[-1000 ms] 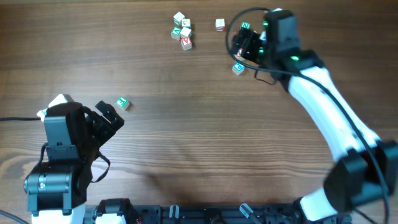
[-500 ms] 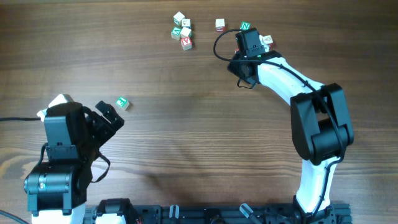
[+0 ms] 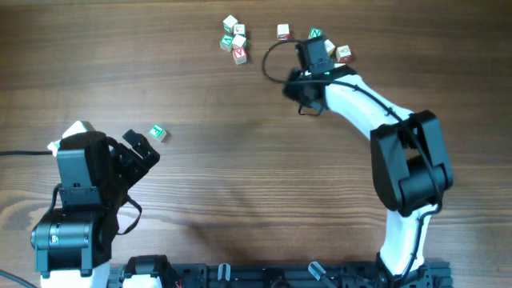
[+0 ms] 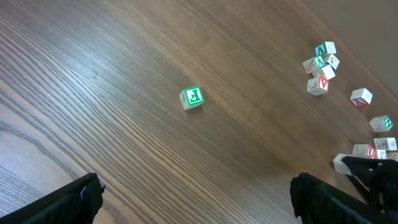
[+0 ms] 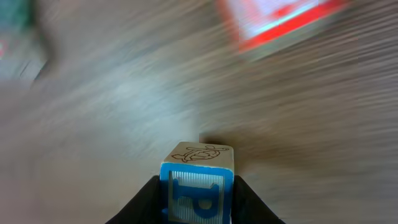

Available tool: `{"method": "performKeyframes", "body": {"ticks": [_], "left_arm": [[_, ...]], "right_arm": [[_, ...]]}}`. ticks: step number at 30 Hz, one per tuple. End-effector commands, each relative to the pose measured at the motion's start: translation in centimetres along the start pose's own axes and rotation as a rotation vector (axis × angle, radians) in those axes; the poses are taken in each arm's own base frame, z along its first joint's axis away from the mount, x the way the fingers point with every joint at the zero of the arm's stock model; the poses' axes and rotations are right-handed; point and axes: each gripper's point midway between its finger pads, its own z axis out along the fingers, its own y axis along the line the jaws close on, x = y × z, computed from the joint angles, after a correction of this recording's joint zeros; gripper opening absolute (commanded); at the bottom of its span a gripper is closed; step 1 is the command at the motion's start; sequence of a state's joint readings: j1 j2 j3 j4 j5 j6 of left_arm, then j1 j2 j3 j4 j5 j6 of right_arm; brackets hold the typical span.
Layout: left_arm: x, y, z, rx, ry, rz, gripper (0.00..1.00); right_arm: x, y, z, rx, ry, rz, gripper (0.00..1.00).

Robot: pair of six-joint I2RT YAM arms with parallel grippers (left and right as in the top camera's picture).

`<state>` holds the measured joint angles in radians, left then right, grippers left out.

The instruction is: Form a circle

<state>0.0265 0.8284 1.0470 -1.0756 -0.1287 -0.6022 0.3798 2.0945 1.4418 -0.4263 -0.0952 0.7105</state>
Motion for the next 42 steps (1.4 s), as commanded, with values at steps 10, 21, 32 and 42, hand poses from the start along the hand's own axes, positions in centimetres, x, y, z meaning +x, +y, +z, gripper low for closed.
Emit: {"method": "performKeyframes", "body": {"ticks": [10, 21, 32, 42], "left_arm": [[-0.3, -0.2, -0.2, 0.008, -0.007, 0.018, 1.00], [-0.3, -0.2, -0.2, 0.008, -0.007, 0.018, 1.00], [-0.3, -0.2, -0.2, 0.008, -0.007, 0.017, 1.00], [-0.3, -0.2, -0.2, 0.008, -0.007, 0.018, 1.00]], "right_arm": [[11.6, 9.6, -1.0, -0.182, 0.133, -0.869, 0.28], [11.8, 11.5, -2.8, -0.188, 0.109, -0.783, 0.99], [9.1, 9.5, -6.2, -0.040, 0.093, 0.407, 1.00], [11.1, 9.5, -3.3, 0.006, 0.206, 0.855, 0.99]]}}
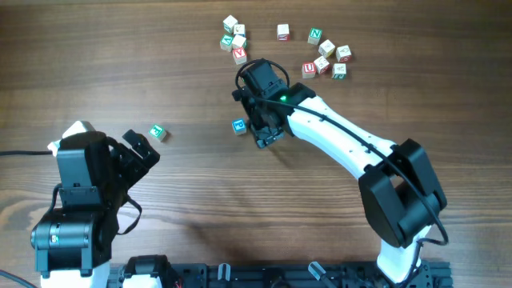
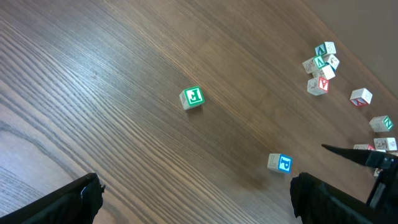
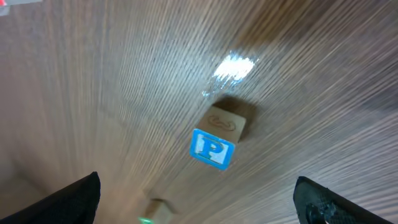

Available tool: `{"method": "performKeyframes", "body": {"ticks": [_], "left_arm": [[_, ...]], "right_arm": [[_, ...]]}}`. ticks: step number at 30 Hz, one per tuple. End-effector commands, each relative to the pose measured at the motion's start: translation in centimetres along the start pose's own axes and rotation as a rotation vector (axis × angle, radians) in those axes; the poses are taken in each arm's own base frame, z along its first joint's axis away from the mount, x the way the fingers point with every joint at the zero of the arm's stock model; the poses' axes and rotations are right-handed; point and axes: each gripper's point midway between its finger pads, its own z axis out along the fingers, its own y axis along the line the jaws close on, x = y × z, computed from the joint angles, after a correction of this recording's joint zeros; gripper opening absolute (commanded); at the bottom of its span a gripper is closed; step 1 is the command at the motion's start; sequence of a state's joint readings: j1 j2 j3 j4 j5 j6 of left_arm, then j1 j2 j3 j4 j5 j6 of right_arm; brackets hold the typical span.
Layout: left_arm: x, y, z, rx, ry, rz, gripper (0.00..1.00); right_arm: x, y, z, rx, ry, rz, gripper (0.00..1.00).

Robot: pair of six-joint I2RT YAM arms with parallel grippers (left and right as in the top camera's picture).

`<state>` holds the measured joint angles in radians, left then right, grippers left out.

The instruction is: Form a circle

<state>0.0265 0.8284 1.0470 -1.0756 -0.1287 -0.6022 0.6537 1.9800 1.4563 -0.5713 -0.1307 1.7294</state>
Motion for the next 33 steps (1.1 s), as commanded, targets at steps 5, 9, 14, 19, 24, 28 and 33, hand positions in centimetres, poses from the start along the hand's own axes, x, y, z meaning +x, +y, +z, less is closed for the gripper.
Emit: {"method": "performKeyframes", "body": {"ticks": [5, 9, 14, 19, 24, 28, 33], "left_arm": [[-0.3, -0.2, -0.2, 0.008, -0.007, 0.018, 1.00], [-0.3, -0.2, -0.2, 0.008, -0.007, 0.018, 1.00], [-0.3, -0.2, -0.2, 0.008, -0.007, 0.017, 1.00], [-0.3, -0.2, -0.2, 0.008, -0.007, 0.018, 1.00], [-0.3, -0.2, -0.2, 0.008, -0.007, 0.017, 1.00], [-0.3, -0.2, -0.2, 0.008, -0.007, 0.018, 1.00], [-0.3, -0.2, -0.2, 0.008, -0.007, 0.018, 1.00]], "right_arm": [[0.5, -0.8, 5.4, 0.036, 0.071, 0.094, 0.92], [0.5, -2.1, 7.5, 0.075, 0.091, 0.112, 0.84], [-0.6, -4.0, 7.7, 0.146, 0.031, 0.069, 0.58], [-1.6, -4.8, 7.6, 0.174, -0.012, -0.090, 0.40], [-1.0, -3.9, 7.7, 0.136, 0.022, -0.139, 0.31], [-0.2, -4.0, 7.7, 0.139, 0.075, -0.159, 0.28], [1.2, -2.9, 6.7, 0.099, 0.141, -0.166, 0.26]]}}
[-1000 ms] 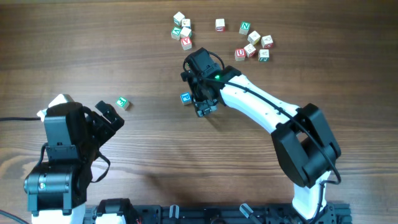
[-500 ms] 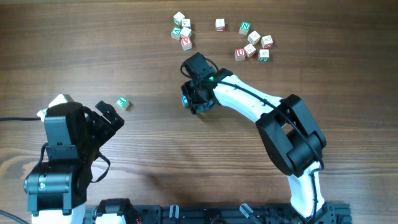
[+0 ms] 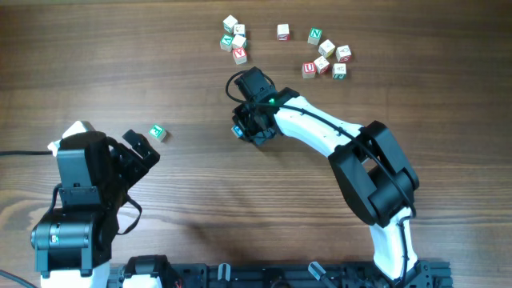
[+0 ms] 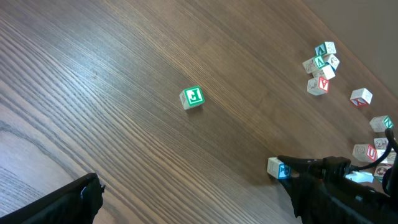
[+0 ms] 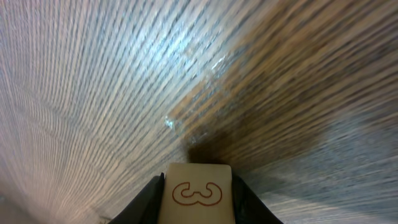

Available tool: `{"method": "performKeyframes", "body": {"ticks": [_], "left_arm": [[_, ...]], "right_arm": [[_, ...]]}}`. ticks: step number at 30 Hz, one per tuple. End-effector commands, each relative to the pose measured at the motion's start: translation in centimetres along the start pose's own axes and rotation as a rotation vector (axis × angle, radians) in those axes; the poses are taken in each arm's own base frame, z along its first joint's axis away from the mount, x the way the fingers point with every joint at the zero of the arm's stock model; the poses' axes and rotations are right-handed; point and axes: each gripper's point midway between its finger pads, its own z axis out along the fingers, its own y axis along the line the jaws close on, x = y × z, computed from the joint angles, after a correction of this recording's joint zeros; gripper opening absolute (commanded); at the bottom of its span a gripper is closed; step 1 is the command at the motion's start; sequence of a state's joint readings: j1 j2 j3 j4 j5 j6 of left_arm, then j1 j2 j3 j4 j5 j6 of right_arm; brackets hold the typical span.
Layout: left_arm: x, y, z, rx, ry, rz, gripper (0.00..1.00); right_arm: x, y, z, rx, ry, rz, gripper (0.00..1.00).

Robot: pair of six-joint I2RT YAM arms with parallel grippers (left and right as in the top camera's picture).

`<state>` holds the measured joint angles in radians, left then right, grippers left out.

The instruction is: Form a circle

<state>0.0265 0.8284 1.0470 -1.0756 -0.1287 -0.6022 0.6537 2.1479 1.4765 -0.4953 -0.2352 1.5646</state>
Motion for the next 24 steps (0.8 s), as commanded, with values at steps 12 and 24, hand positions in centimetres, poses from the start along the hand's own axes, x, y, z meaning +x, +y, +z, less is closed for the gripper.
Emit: {"method": "performKeyframes", "body": {"ticks": [12, 24], "left_arm": [[-0.28, -0.15, -0.23, 0.008, -0.007, 0.018, 1.00], [-0.28, -0.15, -0.23, 0.008, -0.007, 0.018, 1.00]], "right_arm": [[0.49, 0.24, 0.36, -0.014, 0.029, -0.077, 0.26], [0.41, 0.36, 0.36, -0.020, 0.024, -0.177, 0.27]]}}
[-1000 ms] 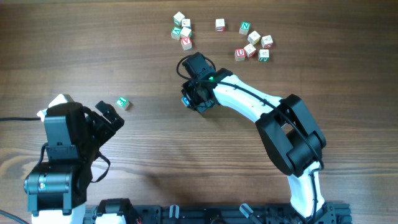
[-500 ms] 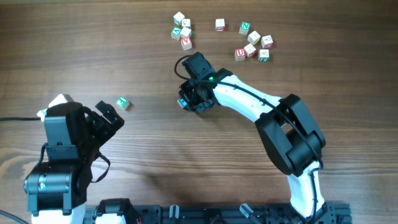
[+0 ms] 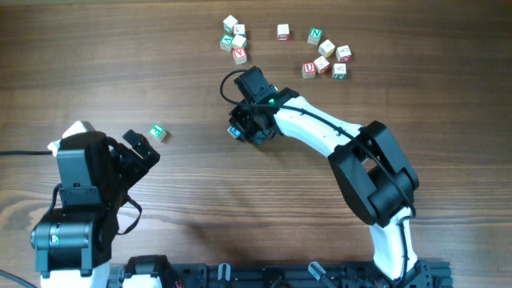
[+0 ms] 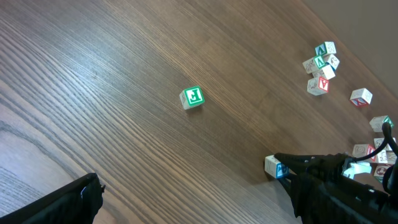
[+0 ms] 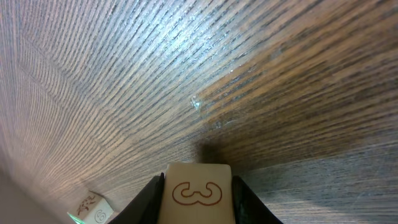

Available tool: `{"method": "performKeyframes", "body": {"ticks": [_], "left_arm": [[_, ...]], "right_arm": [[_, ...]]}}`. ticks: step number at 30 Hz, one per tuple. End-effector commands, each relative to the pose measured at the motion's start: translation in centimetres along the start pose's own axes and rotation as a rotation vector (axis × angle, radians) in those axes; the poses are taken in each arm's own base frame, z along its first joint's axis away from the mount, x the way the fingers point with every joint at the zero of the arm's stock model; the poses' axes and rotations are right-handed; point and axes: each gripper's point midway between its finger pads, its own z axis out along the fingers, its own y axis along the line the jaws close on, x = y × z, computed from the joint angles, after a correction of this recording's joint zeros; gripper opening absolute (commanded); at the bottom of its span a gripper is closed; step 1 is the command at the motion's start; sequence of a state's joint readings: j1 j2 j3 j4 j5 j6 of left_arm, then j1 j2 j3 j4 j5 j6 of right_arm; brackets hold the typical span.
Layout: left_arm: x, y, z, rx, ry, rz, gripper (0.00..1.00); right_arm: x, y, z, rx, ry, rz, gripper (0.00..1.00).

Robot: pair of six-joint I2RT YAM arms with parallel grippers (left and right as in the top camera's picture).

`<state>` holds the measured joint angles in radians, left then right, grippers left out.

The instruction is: Form a circle

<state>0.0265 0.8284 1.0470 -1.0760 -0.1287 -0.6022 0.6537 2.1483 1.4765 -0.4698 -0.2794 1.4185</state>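
My right gripper (image 3: 245,128) is shut on a blue-edged letter block (image 3: 237,130) low at the table's middle. In the right wrist view the block (image 5: 198,191) fills the space between the fingers, its cream face with a brown mark turned to the camera. The left wrist view shows that same blue block (image 4: 274,167) at the tip of the right arm. A green letter block (image 3: 158,133) lies alone on the left, near my left gripper (image 3: 138,149), which is open and holds nothing. The same green block (image 4: 192,97) lies ahead of the left fingers.
Several letter blocks sit in a clump (image 3: 234,38) at the back centre. More are scattered at the back right (image 3: 324,52). The left arm's base (image 3: 76,200) fills the front left corner. The green block (image 5: 93,211) shows at the lower left of the right wrist view.
My right gripper, still shut on the blue block, has shifted a little to the left. The green block has come into the right wrist view. The left arm has not moved.
My right gripper was shut on the blue P block beside the back right scatter. Then the block lay on the table near the middle with the gripper open over it. Later the gripper was shut on it again there, and now holds it slightly further left.
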Motion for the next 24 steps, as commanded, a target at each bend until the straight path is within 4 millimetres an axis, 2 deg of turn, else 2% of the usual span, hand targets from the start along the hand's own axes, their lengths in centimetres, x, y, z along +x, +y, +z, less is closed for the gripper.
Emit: {"method": "performKeyframes", "body": {"ticks": [1, 3, 4, 5, 7, 10, 14, 17, 21, 24], "left_arm": [[-0.3, -0.2, -0.2, 0.008, -0.008, 0.018, 1.00], [-0.8, 0.1, -0.2, -0.007, -0.034, 0.017, 1.00], [-1.2, 1.2, -0.3, -0.068, -0.060, 0.019, 1.00], [-1.7, 3.3, -0.6, -0.182, -0.106, 0.009, 1.00], [-2.3, 5.0, -1.1, -0.271, -0.157, -0.053, 1.00], [-3.0, 6.7, -1.8, -0.367, -0.222, -0.109, 1.00], [-3.1, 9.5, -2.7, -0.500, -0.331, -0.318, 1.00], [-2.2, 10.0, -1.5, -0.516, -0.334, -0.407, 1.00], [-0.6, 10.5, 1.2, -0.557, -0.279, -0.386, 1.00], [-0.1, 9.9, 2.7, -0.540, -0.235, -0.390, 1.00]], "right_arm": [[-0.3, -0.3, 0.3, 0.009, -0.018, -0.025, 0.27], [-0.3, -0.2, 0.3, 0.007, -0.018, -0.030, 0.26], [-0.3, -0.2, 0.3, 0.007, -0.018, -0.032, 0.27], [-0.3, -0.2, 0.3, 0.006, -0.018, -0.041, 0.26], [-0.4, 0.3, 0.3, -0.013, -0.022, -0.095, 0.27], [-0.3, 1.4, 0.2, -0.046, -0.038, -0.170, 0.27], [0.5, 4.0, -0.4, -0.073, -0.125, -0.351, 0.27], [1.4, 4.9, -0.6, -0.059, -0.198, -0.416, 0.27], [2.3, 5.8, -0.8, -0.063, -0.240, -0.460, 0.27], [2.6, 6.2, -0.8, -0.074, -0.249, -0.465, 0.27]]}}
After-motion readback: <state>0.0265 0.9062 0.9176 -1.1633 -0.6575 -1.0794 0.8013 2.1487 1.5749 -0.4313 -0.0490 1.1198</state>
